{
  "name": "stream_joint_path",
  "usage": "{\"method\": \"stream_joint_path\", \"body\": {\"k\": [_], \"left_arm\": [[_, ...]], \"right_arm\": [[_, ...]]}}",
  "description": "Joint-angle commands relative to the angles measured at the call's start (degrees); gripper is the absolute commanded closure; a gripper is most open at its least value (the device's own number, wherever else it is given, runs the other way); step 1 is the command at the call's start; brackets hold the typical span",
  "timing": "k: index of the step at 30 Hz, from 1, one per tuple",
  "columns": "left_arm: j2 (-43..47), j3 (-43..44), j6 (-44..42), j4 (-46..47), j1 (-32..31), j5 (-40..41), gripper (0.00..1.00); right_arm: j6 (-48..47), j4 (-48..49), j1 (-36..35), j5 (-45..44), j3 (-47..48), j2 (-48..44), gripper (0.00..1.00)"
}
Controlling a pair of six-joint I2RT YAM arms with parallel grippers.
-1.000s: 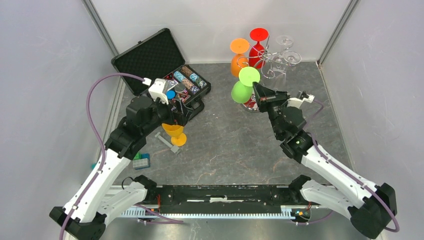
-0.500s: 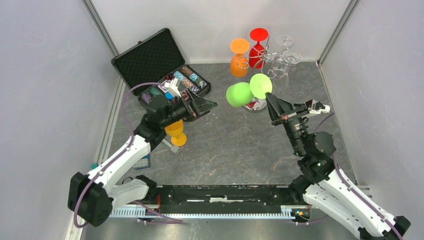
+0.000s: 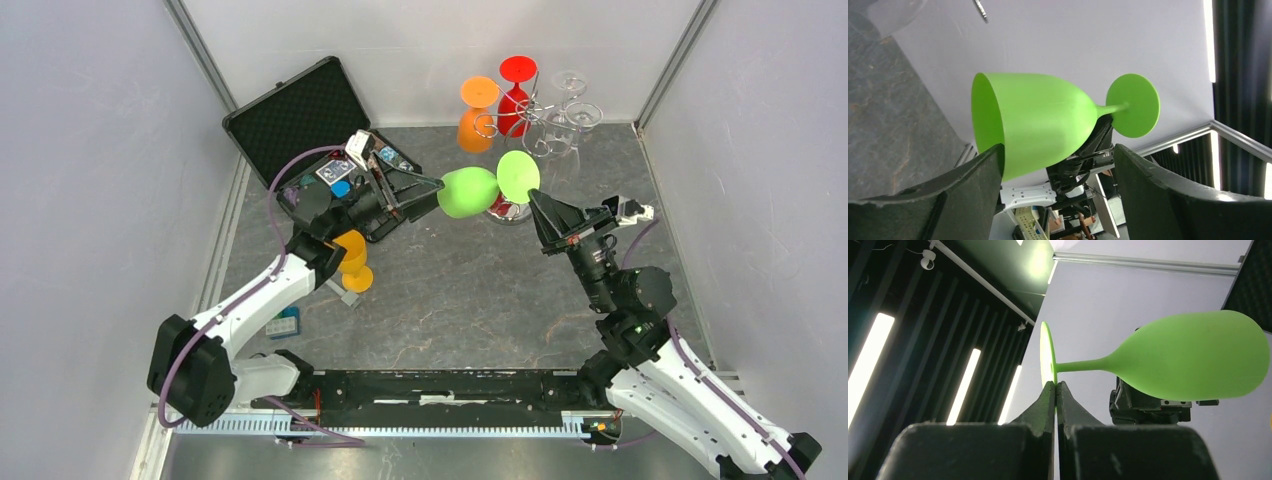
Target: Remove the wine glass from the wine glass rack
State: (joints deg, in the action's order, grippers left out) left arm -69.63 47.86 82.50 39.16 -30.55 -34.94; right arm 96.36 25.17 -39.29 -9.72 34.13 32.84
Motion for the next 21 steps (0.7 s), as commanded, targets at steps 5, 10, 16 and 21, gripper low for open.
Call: {"method": "stream_joint_path", "body": {"k": [5, 10, 16, 21], "left_arm": [[-1.24, 1.23, 11.99, 18.94, -1.07, -3.39, 0.42], [-0.41, 1.02, 13.62, 22.80, -1.36, -4.79, 0.71], [2.19, 1.03, 10.94, 20.57, -1.36, -6.34, 0.98], [4.71, 0.66, 4.97, 15.56, -1.43, -6.79, 0.98]], "right_arm": [[1.64, 4.29, -0.31, 0.18, -0.94, -0.38, 1.00], [2.50, 2.65, -0.26, -3.55, -3.91, -2.04, 1.00], [3.22, 3.48, -0.31, -4.88, -6.69, -2.10, 1.00], [-0.50, 1.33, -0.26, -8.00, -7.33, -2.48, 0.81]]}}
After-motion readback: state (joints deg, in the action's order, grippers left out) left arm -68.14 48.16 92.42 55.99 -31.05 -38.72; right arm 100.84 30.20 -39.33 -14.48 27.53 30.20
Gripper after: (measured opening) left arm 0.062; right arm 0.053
